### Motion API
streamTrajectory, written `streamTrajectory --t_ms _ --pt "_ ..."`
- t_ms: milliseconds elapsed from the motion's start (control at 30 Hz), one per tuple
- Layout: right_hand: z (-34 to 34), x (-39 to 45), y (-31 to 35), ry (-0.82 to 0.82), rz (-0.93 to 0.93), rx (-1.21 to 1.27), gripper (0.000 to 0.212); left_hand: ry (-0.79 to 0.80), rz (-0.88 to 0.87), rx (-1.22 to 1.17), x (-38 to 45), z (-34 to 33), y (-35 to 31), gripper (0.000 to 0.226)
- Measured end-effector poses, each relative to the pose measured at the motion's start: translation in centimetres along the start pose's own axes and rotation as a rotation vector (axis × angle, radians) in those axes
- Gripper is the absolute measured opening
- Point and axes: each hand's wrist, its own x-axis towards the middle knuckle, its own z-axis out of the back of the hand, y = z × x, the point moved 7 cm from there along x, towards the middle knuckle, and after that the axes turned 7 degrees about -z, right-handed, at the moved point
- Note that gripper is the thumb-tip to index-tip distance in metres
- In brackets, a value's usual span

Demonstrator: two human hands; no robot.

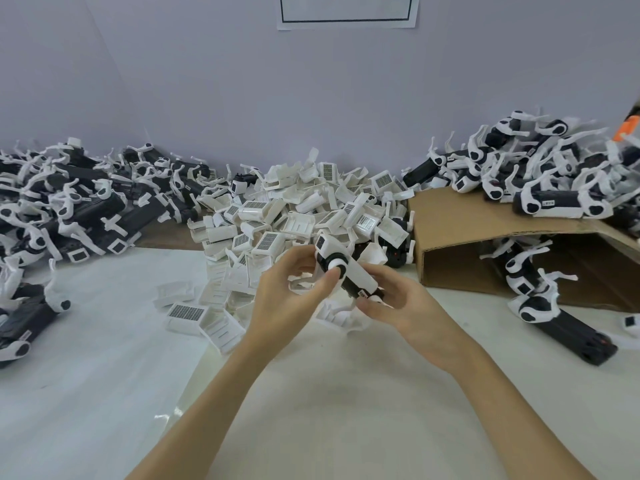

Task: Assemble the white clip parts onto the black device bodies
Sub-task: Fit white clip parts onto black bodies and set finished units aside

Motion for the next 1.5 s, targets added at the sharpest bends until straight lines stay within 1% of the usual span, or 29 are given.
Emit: streamTrajectory --t_ms 67,133,200,233,300,367,400,433,467,500,567,600,667,700,733,767,833,900,967,1000,1067,1133,1167,1200,1267,1367,1400,1433,1500 --pt "0.3 0.1 -0.2 -0.001 -0.013 -0.010 0.052 0.060 0.046 -0.049 0.0 -0.3 0.5 0.056" --pt "0.3 0.1 -0.6 0.038 -0.034 0.003 0.053 0.077 0.060 -0.058 0.0 -0.6 0.7 0.055" --pt "0.1 0.3 -0.9 0.034 -0.037 0.008 0.053 0.005 0.058 -0.057 -0.2 -0.5 0.8 0.049" --pt "-0.1 0.4 -0.9 -0.001 -0.022 -0.024 0.054 -0.040 0.032 -0.020 -0.3 -0.5 0.7 0.047" --pt "-0.7 0.5 -0.4 -0.114 0.061 -0.183 0.060 -0.082 -0.080 0.137 -0.9 -1.0 0.1 0.051" --pt "-1.4 0.2 -0.1 -0.224 0.223 -0.331 0.056 -0.071 -0.231 0.339 -1.7 -2.0 -1.0 0.061" --pt "-1.6 0.0 -0.2 -0.270 0.284 -0.364 0.052 -0.065 -0.329 0.425 -2.0 -2.5 -1.5 0.065" --pt "-1.6 -0.1 -0.4 -0.310 0.306 -0.367 0.048 -0.068 -0.428 0.481 -2.3 -2.9 -2.0 0.068" --pt "-1.4 -0.2 -0.5 -0.344 0.308 -0.364 0.046 -0.073 -0.497 0.502 -2.5 -3.0 -2.3 0.069" --pt "-1.2 -0.3 -0.5 -0.366 0.308 -0.367 0.045 -0.071 -0.516 0.496 -2.6 -3.0 -2.6 0.069" --pt "-1.2 -0.4 -0.2 -0.371 0.318 -0.411 0.047 -0.049 -0.429 0.414 -2.3 -2.9 -2.3 0.064" --pt "-1.5 -0.3 -0.1 -0.351 0.317 -0.456 0.053 -0.033 -0.336 0.321 -2.2 -2.8 -1.9 0.055" --pt "-1.9 -0.2 -0.1 -0.310 0.305 -0.596 0.068 -0.016 -0.120 0.038 -1.9 -2.7 -0.9 0.038" --pt "-2.0 -0.2 -0.2 -0.311 0.302 -0.660 0.072 -0.023 -0.032 -0.093 -1.7 -2.5 -0.4 0.037" --pt "-1.9 -0.2 -0.2 -0.334 0.304 -0.701 0.070 -0.033 0.040 -0.194 -1.4 -2.3 0.1 0.040" --pt "-1.7 -0.3 0.0 -0.369 0.310 -0.719 0.067 -0.042 0.104 -0.259 -1.1 -2.1 0.7 0.044" --pt "-1.2 -0.5 0.7 -0.443 0.326 -0.722 0.061 -0.040 0.187 -0.312 -0.7 -1.5 1.5 0.051" --pt "-1.0 -0.7 1.2 -0.502 0.351 -0.734 0.059 -0.004 0.166 -0.228 -0.4 -1.3 1.7 0.054" --pt "-0.9 -0.7 1.2 -0.505 0.349 -0.706 0.057 0.037 0.114 -0.120 -0.3 -1.4 1.6 0.051" --pt "-0.8 -0.6 1.0 -0.461 0.309 -0.637 0.058 0.029 0.119 -0.138 -0.3 -1.5 1.7 0.049" --pt "-0.7 0.0 0.3 -0.302 0.139 -0.371 0.060 -0.011 0.172 -0.242 -0.3 -1.4 2.1 0.041" --pt "-0.9 0.5 -0.4 -0.163 -0.001 -0.072 0.055 -0.032 0.216 -0.332 -0.4 -1.3 2.5 0.039" --pt "-1.0 0.6 -0.5 -0.116 -0.044 0.004 0.050 -0.036 0.223 -0.351 -0.5 -1.2 2.6 0.042" --pt "-1.1 0.6 -0.6 -0.077 -0.064 0.021 0.047 -0.038 0.223 -0.354 -0.5 -1.2 2.7 0.044" --pt "-1.3 0.5 -0.6 -0.041 -0.074 -0.055 0.046 -0.044 0.220 -0.338 -0.5 -1.2 2.9 0.047" --pt "-0.7 0.3 -0.3 -0.064 -0.075 -0.187 0.052 -0.021 0.244 -0.307 -0.4 -1.4 3.2 0.050" --pt "-0.3 0.3 0.0 -0.077 -0.086 -0.176 0.054 -0.014 0.245 -0.307 -0.5 -1.4 3.3 0.049" --pt "0.4 0.4 0.3 -0.087 -0.101 -0.146 0.062 -0.021 0.240 -0.308 -0.5 -1.4 3.2 0.048" --pt "2.0 1.2 1.8 -0.104 -0.141 -0.015 0.076 -0.080 0.226 -0.330 -0.3 -1.0 3.0 0.054"
